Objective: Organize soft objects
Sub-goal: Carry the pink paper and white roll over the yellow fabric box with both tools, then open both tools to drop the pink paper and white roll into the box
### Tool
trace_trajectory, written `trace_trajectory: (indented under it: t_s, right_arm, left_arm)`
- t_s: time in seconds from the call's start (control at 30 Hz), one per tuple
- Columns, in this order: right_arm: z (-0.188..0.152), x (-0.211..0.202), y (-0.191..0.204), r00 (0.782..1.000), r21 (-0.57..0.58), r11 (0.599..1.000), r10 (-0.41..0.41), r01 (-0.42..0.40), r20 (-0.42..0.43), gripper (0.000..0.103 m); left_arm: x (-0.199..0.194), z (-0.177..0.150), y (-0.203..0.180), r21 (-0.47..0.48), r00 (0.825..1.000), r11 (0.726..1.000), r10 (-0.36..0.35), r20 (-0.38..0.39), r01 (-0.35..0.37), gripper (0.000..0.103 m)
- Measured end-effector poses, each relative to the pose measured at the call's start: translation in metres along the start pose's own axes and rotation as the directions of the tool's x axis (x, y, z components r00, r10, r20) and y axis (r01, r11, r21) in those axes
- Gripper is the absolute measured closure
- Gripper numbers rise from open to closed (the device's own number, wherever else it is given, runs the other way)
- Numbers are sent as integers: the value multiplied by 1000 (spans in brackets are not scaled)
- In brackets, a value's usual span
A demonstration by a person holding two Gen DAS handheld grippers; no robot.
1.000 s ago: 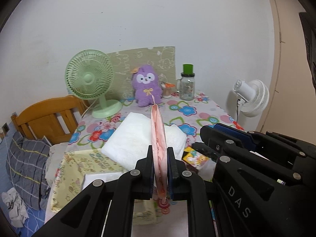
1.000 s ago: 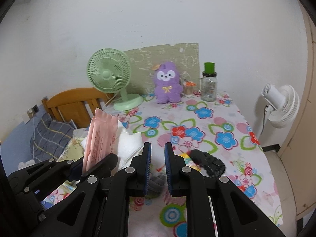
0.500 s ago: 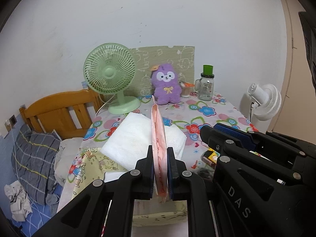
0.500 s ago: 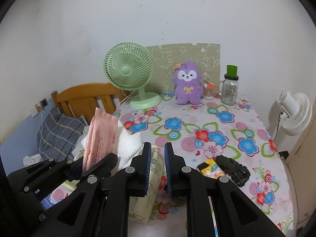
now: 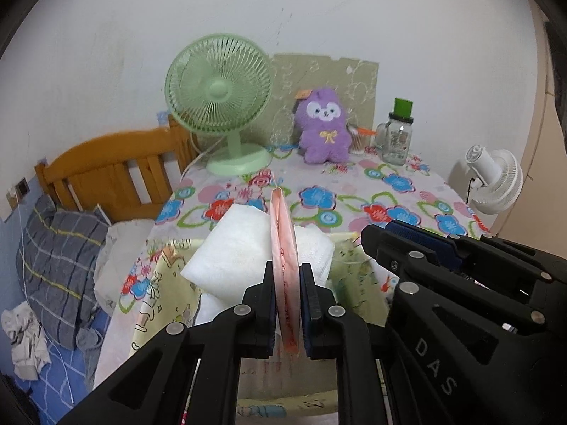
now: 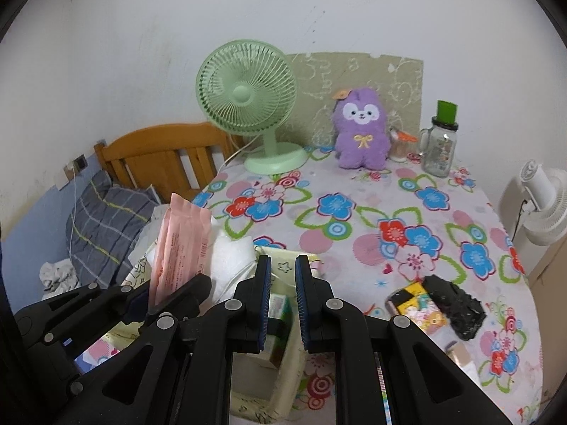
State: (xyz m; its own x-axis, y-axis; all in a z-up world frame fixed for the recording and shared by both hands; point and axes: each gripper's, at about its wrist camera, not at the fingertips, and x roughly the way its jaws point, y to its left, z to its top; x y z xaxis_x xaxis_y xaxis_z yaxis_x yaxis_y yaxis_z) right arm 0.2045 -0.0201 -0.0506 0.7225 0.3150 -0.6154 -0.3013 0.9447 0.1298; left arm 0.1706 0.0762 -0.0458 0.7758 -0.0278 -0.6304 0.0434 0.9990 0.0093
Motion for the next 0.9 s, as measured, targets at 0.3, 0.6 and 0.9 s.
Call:
trace_trajectory:
  t_s: [0.3, 0.6, 0.9]
  right_arm:
    - [-4, 26, 5, 997, -19, 1000, -14, 13, -70, 79]
    - [-6, 17, 3, 998, -53, 997, -62, 60, -30, 21]
    - [-8, -3, -7, 997, -39, 997, -73, 73, -7, 15]
  left_arm:
    - [21, -10, 10, -11, 998, 999, 32, -61, -33, 37]
    - [16, -12, 9, -20, 997, 999, 36, -65, -37, 7]
    - [1, -10, -6, -1, 998, 999, 40, -41, -40, 6]
